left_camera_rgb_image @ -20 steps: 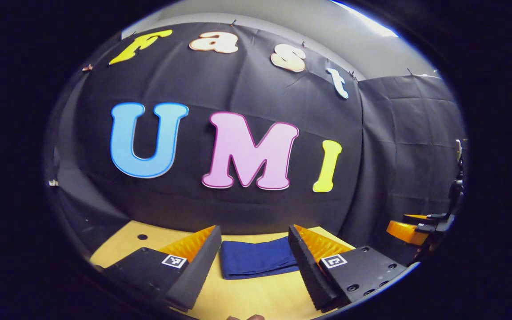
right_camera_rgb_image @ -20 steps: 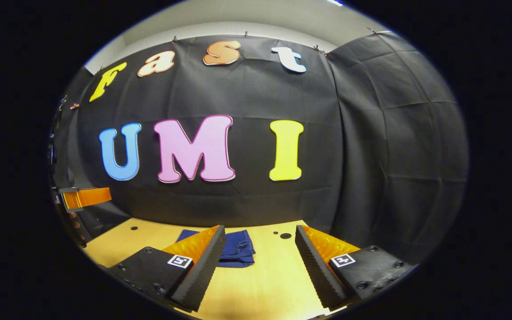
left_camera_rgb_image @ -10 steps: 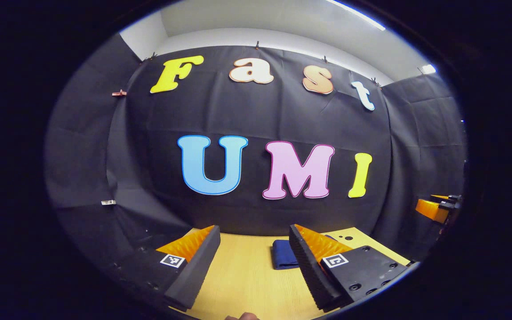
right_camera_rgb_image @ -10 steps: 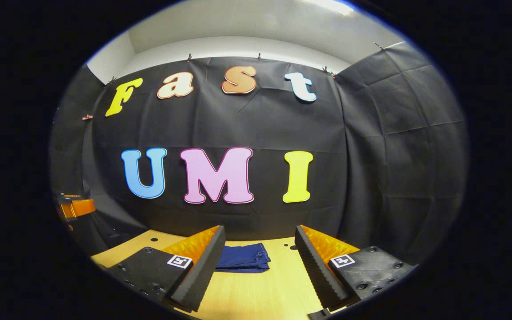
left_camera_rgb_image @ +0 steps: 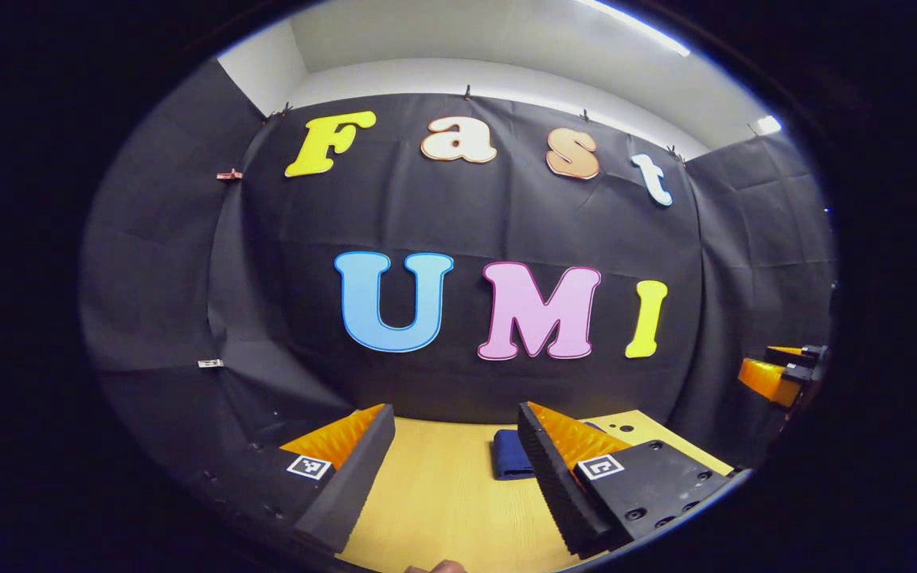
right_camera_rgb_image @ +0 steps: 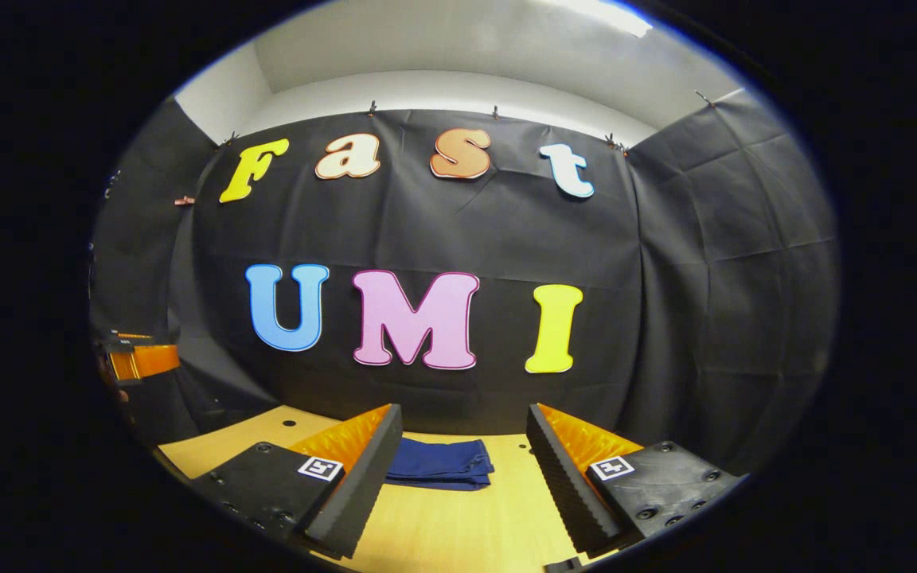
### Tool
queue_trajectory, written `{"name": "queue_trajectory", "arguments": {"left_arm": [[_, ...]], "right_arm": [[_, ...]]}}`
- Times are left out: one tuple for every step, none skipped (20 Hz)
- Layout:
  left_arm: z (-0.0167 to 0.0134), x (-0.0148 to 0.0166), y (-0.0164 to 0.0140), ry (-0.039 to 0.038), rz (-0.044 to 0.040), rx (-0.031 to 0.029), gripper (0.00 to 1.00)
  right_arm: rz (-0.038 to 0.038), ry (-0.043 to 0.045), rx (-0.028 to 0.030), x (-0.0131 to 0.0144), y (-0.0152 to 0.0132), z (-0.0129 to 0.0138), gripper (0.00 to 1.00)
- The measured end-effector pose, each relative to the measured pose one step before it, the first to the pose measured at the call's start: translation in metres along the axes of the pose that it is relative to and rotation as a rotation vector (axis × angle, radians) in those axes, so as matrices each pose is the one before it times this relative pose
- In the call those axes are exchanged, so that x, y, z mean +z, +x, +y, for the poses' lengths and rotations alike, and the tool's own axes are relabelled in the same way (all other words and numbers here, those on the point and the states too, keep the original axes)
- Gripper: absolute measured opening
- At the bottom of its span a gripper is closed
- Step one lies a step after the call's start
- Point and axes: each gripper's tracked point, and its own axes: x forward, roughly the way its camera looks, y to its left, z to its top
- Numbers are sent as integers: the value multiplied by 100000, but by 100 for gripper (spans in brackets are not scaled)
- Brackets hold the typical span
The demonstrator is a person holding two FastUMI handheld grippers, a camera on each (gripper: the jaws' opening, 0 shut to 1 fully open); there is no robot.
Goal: Grasp the waist and the cuffs of the jeans and fold them to make the two legs overlap; first hold the waist and fold one-third of the jeans toward the cuffs, then hold the cuffs and fold the remaining one-third in the same direction to finish folding.
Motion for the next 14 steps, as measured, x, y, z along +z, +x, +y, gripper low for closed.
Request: {"name": "queue_trajectory", "arguments": {"left_arm": [[-678,443,147,-1380,-1715,-252,96],[-648,395,279,-490,-1976,-636,96],[-340,75,312,550,-320,-7,96],[-239,-129,268,739,179,258,96],[-320,206,113,-79,-71,6,96],[-330,268,-109,-1022,-329,-389,96],[-326,33,-175,-1479,-49,-498,92],[-71,-381,-107,-1371,810,105,96],[166,-441,-198,-956,760,577,96],[63,-304,-90,-528,564,46,96],[89,-362,-295,-188,523,128,96],[182,-286,-107,82,718,94,96],[100,-201,-78,286,685,-98,96],[151,-120,-58,239,268,213,96]], "right_arm": [[-2625,-1512,1842,645,178,190,96],[-1978,-2898,1021,602,285,-379,96],[116,-1745,1324,74,-229,-159,92],[206,-375,1783,46,-143,76,97],[443,358,580,-167,38,-59,97],[92,806,-806,-144,-100,-452,97],[-302,1733,-783,34,6,-333,96],[460,2119,-318,-94,-3,-66,96],[462,1712,-366,-112,51,1,97],[428,934,0,-168,-143,4,97],[528,-23,302,-195,-90,-30,97],[593,-854,271,-223,-162,-29,97],[632,-1038,57,-225,-58,-100,96],[368,-742,-21,-201,-129,-145,96]]}}
